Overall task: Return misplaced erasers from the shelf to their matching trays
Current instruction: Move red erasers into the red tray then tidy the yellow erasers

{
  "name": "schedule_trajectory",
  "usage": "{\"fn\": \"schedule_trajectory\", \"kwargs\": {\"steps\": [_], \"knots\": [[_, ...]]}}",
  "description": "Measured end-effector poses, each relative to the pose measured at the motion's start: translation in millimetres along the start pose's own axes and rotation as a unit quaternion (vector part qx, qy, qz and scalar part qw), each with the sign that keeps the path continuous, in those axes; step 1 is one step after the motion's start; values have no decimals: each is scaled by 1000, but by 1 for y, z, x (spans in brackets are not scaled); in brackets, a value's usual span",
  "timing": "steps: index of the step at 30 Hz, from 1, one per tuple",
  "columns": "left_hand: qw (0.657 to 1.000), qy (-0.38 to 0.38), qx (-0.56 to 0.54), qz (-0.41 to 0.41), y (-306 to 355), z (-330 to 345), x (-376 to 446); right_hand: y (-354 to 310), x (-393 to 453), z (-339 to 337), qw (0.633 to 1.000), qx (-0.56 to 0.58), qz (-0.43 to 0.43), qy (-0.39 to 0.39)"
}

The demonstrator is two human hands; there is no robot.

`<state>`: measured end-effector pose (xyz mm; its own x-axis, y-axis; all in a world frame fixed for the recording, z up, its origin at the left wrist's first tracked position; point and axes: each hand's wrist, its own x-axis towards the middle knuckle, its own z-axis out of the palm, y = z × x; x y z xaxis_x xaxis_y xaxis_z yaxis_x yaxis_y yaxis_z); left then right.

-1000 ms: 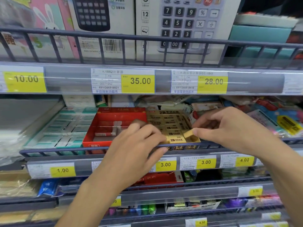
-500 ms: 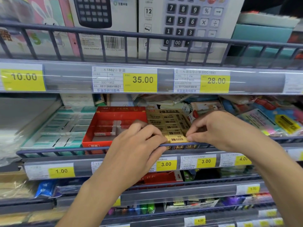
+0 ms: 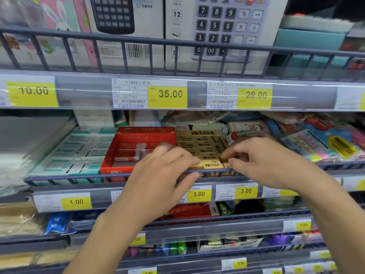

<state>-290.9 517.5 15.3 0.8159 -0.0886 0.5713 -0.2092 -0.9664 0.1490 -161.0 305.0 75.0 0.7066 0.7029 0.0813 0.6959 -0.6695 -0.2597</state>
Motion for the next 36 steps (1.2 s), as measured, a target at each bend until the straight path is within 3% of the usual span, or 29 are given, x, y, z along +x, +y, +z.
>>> {"fn": "schedule_trajectory", "kwargs": {"steps": [5, 8, 11, 14, 19, 22, 26, 30, 36], "knots": [[982, 87, -150, -74, 9, -11, -14, -14, -28, 17, 977, 144, -53, 151], [942, 143, -274, -132, 18, -17, -36, -26, -53, 38, 945, 268, -79, 170], [898, 145, -380, -166, 24, -10, -68, -32, -80, 70, 913, 373, -67, 149], [853, 78, -459, -236, 25, 15, -109, -27, -109, 116, 886, 451, -5, 107], [763, -130, -484, -408, 17, 104, -195, -4, -169, 225, 825, 526, 204, 31], [699, -219, -467, -496, 23, 152, -252, 16, -216, 281, 783, 530, 326, -8], [656, -299, -433, -542, 44, 192, -317, 41, -290, 333, 741, 507, 438, -39], [632, -357, -408, -553, 71, 212, -346, 58, -368, 362, 694, 506, 510, -55], [645, -402, -385, -524, 137, 235, -335, 83, -478, 378, 656, 489, 573, -49]]}}
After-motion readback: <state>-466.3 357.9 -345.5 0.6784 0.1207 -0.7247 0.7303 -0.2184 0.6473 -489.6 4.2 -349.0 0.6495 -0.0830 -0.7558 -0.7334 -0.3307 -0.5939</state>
